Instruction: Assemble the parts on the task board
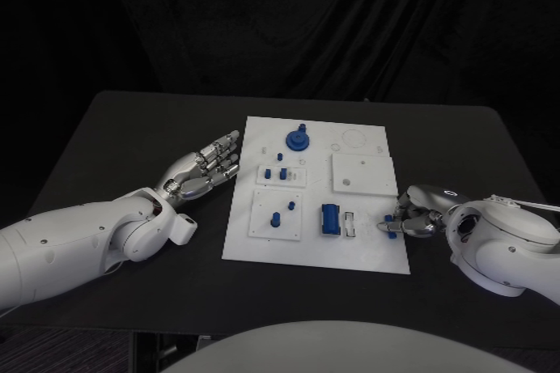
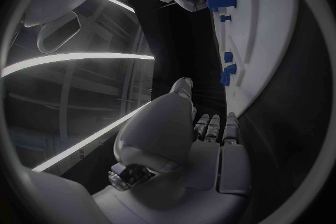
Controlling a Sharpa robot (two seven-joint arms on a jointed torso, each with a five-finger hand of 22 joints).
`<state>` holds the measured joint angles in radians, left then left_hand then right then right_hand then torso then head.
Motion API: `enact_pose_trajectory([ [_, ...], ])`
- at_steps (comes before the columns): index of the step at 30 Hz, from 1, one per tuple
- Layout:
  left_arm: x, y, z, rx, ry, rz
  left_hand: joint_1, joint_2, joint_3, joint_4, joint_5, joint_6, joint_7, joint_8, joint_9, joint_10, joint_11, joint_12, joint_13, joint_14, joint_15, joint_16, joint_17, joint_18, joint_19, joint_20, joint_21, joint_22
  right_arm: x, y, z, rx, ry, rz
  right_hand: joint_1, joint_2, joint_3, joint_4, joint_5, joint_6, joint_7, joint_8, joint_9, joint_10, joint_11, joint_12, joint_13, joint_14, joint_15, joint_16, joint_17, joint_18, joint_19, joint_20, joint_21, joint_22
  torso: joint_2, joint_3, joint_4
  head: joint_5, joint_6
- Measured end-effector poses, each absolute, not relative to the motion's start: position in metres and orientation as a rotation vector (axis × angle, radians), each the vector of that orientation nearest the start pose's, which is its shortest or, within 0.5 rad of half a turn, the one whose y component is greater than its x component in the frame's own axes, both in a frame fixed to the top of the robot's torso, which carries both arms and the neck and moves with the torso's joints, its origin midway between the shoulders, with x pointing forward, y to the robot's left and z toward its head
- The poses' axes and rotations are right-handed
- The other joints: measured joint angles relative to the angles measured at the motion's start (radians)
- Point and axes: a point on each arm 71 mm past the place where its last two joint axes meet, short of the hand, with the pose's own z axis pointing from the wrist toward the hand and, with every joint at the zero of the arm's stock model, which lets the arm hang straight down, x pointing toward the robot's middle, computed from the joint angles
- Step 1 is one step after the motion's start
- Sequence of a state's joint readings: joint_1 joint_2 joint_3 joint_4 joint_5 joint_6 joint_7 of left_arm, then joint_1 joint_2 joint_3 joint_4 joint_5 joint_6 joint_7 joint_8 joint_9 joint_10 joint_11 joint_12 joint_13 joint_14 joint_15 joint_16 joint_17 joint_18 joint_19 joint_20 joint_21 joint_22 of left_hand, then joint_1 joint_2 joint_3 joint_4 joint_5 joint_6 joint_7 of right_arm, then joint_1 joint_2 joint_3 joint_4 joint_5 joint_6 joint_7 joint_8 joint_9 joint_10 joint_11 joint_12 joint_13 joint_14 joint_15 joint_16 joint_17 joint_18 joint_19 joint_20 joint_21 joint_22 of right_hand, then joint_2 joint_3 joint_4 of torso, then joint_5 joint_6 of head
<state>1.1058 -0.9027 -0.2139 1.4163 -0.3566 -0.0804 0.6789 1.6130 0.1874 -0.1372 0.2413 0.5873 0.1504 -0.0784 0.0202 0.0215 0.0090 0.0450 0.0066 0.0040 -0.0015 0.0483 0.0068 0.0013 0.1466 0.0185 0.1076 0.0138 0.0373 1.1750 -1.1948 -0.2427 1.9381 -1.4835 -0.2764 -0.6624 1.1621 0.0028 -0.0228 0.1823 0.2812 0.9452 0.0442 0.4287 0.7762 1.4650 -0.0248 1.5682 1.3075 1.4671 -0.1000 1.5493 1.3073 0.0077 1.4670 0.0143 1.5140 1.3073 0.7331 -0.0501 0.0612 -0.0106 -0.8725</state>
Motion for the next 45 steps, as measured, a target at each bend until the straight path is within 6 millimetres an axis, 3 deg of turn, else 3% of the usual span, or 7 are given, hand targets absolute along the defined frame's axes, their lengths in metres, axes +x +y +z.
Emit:
enact_pose_trajectory([
  [10, 0.445, 0.254, -0.267, -0.671, 1.604, -1.606, 0.000, 0.000, 0.003, -0.003, 0.000, 0.003, 0.011, 0.000, 0.001, 0.003, 0.003, 0.000, 0.000, 0.004, 0.004, 0.000, 0.000, 0.000, 0.004, 0.004, 0.000, 0.000, 0.363, -0.271, -0.239, 0.123, 2.032, 0.179, 0.089, 0.032, 0.048, -0.078, 0.006, 0.020, -0.009, -0.049, 0.019, 0.000, 0.000, 0.000, 0.000, -0.002, -0.002, 0.000, 0.000, 0.000, -0.002, -0.002, -0.004, 0.000, 0.000, -0.0001, -0.0007, 0.003, 0.000],
  [12, 0.445, 0.253, -0.267, -0.672, 1.604, -1.607, 0.000, 0.000, 0.003, -0.003, 0.000, 0.003, 0.011, 0.000, 0.001, 0.001, 0.006, 0.000, 0.000, 0.004, 0.004, 0.000, 0.000, 0.000, 0.004, 0.004, 0.000, 0.000, 0.363, -0.271, -0.239, 0.124, 2.031, 0.184, 0.096, 0.026, 0.091, -0.042, 0.012, 0.029, -0.003, -0.064, 0.022, 0.000, 0.000, 0.000, 0.000, -0.002, -0.002, 0.000, 0.000, 0.000, -0.003, -0.008, -0.004, 0.000, 0.000, -0.0001, -0.0007, 0.002, 0.000],
  [17, 0.445, 0.253, -0.268, -0.672, 1.605, -1.608, 0.000, 0.000, 0.003, -0.003, 0.000, 0.007, 0.014, 0.000, 0.001, 0.000, 0.007, 0.000, 0.000, 0.004, 0.004, 0.000, 0.000, 0.000, 0.004, 0.004, 0.000, 0.001, 0.363, -0.271, -0.240, 0.139, 2.032, 0.192, 0.033, -0.039, 0.291, -0.064, 0.013, 0.043, -0.004, -0.083, 0.071, 0.002, -0.002, 0.000, 0.000, -0.002, -0.001, 0.000, 0.000, 0.000, -0.002, -0.009, -0.004, 0.001, 0.000, 0.0000, -0.0003, 0.001, 0.000],
  [32, 0.444, 0.253, -0.269, -0.676, 1.609, -1.609, 0.000, 0.000, 0.004, -0.004, 0.000, 0.007, 0.022, 0.000, 0.001, 0.001, 0.013, 0.000, 0.000, 0.004, 0.004, 0.000, 0.000, 0.000, 0.000, 0.007, 0.000, 0.001, 0.357, -0.279, -0.243, 0.327, 2.072, 0.252, 0.010, -0.062, 0.356, -0.082, 0.013, 0.050, -0.007, -0.079, 0.067, 0.002, -0.002, 0.000, 0.000, -0.003, 0.001, -0.004, 0.000, 0.000, -0.002, -0.009, -0.008, 0.001, 0.000, 0.0012, -0.0001, 0.002, 0.000],
  [35, 0.443, 0.253, -0.270, -0.676, 1.610, -1.609, 0.000, 0.000, 0.006, -0.005, 0.000, 0.007, 0.022, 0.000, 0.001, 0.000, 0.014, 0.000, 0.000, 0.004, 0.004, 0.000, 0.000, 0.000, 0.000, 0.007, 0.000, 0.001, 0.355, -0.279, -0.242, 0.389, 2.088, 0.276, 0.010, -0.063, 0.357, -0.083, 0.012, 0.050, -0.007, -0.077, -0.010, 0.002, -0.002, 0.000, 0.000, -0.003, 0.001, -0.004, 0.000, 0.000, -0.002, -0.009, -0.008, 0.001, 0.000, 0.0014, -0.0001, 0.002, 0.000],
  [38, 0.444, 0.253, -0.270, -0.676, 1.610, -1.610, 0.000, 0.000, 0.005, -0.005, 0.000, 0.007, 0.022, 0.000, 0.001, 0.000, 0.014, 0.000, 0.000, 0.004, 0.004, 0.000, 0.000, 0.000, 0.000, 0.007, 0.000, 0.001, 0.356, -0.278, -0.239, 0.444, 2.097, 0.301, 0.009, -0.064, 0.361, -0.087, 0.012, 0.050, -0.007, -0.080, -0.151, 0.002, -0.002, 0.000, 0.000, -0.003, 0.001, -0.004, 0.000, 0.000, -0.002, -0.009, -0.008, 0.001, 0.000, 0.0019, -0.0003, 0.002, 0.000],
  [45, 0.444, 0.252, -0.270, -0.676, 1.611, -1.611, 0.000, 0.000, 0.005, -0.005, 0.000, 0.007, 0.022, 0.000, 0.002, 0.000, 0.014, 0.000, 0.000, 0.004, 0.004, 0.000, 0.000, 0.000, 0.000, 0.007, 0.000, 0.001, 0.359, -0.274, -0.231, 0.543, 2.115, 0.352, 0.006, -0.066, 0.385, -0.111, 0.011, 0.048, -0.005, -0.077, -0.152, 0.002, -0.002, 0.000, 0.000, -0.003, 0.001, -0.004, 0.000, 0.000, -0.002, -0.009, -0.008, 0.001, 0.000, 0.0013, -0.0009, 0.004, 0.000],
])
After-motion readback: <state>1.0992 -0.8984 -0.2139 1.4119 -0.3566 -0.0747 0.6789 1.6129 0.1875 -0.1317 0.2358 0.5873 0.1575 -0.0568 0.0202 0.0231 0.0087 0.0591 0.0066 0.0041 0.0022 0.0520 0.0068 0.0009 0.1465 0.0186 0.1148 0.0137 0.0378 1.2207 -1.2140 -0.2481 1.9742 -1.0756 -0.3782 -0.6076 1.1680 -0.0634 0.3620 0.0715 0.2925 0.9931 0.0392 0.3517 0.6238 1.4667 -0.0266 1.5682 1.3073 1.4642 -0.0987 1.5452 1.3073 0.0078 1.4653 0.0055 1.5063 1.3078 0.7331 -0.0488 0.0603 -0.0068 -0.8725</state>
